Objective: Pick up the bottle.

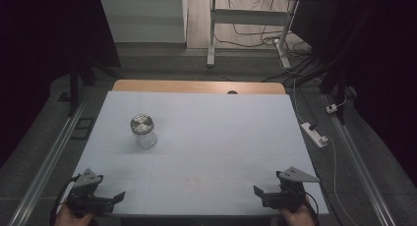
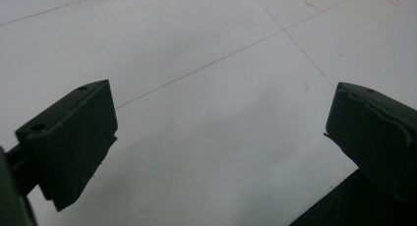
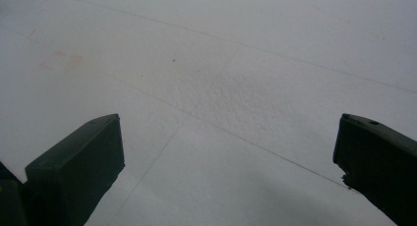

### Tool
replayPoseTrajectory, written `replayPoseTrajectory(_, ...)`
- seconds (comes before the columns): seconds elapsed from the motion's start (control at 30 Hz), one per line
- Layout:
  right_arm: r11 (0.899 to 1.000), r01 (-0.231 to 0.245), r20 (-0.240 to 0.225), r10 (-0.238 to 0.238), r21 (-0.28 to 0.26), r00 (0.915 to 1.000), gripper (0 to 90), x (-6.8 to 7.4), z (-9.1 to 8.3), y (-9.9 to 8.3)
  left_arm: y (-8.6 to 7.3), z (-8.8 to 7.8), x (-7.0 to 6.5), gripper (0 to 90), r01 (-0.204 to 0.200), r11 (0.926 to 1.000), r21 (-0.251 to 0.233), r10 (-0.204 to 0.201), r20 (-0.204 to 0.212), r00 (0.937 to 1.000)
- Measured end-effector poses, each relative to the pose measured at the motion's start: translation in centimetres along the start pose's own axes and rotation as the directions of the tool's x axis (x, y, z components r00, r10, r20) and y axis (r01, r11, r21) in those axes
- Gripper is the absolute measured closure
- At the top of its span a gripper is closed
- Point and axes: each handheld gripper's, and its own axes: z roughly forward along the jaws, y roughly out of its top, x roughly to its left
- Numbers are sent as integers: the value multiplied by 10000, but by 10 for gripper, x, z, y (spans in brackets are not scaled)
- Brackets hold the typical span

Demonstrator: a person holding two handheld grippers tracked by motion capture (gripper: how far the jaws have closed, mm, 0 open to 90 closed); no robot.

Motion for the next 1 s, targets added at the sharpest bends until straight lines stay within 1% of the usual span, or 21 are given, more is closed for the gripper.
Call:
replayPoseTrajectory(0.03, 9998, -189, -60, 189, 70, 9998, 0, -2, 1, 0, 0, 0, 0, 2, -21, 10000, 30, 21, 5, 10000)
replayPoseTrajectory(0.1, 9997, -200, -141, 202, 119, 9997, 0, -2, 1, 0, 0, 0, -1, 2, -29, 10000, 51, 29, 38, 10000)
replayPoseTrajectory(0.3, 9992, 161, -210, -154, 366, 9997, 0, 1, 4, 1, 1, 2, 0, 4, -53, 9998, 181, 50, 180, 9998)
replayPoseTrajectory(0.4, 9988, 251, -280, -240, 417, 9993, 0, 2, 4, 1, 1, 3, 0, 5, -70, 9997, 254, 63, 275, 9996)
replayPoseTrajectory(0.63, 9989, 254, -324, -241, 404, 9992, 0, 1, 4, 1, 2, 3, 1, 0, -120, 9994, 325, 109, 324, 9994)
replayPoseTrajectory(0.73, 9988, 256, -351, -242, 408, 9991, 0, 1, 4, 1, 1, 3, 2, 0, 51, 9996, 291, -63, 398, 9992)
replayPoseTrajectory(0.87, 9989, 250, -447, -232, 407, 9987, 0, 1, 4, 1, 2, 3, 3, 0, 105, 9994, 326, -117, 372, 9992)
replayPoseTrajectory(0.97, 9988, 235, -525, -213, 427, 9984, 0, 1, 4, 1, 2, 3, 1, 0, 16, 9993, 374, -26, 276, 9996)
replayPoseTrajectory(1.0, 9988, 241, -545, -217, 437, 9983, 0, 0, 4, 1, 2, 3, 0, 0, -40, 9995, 321, 33, 231, 9997)
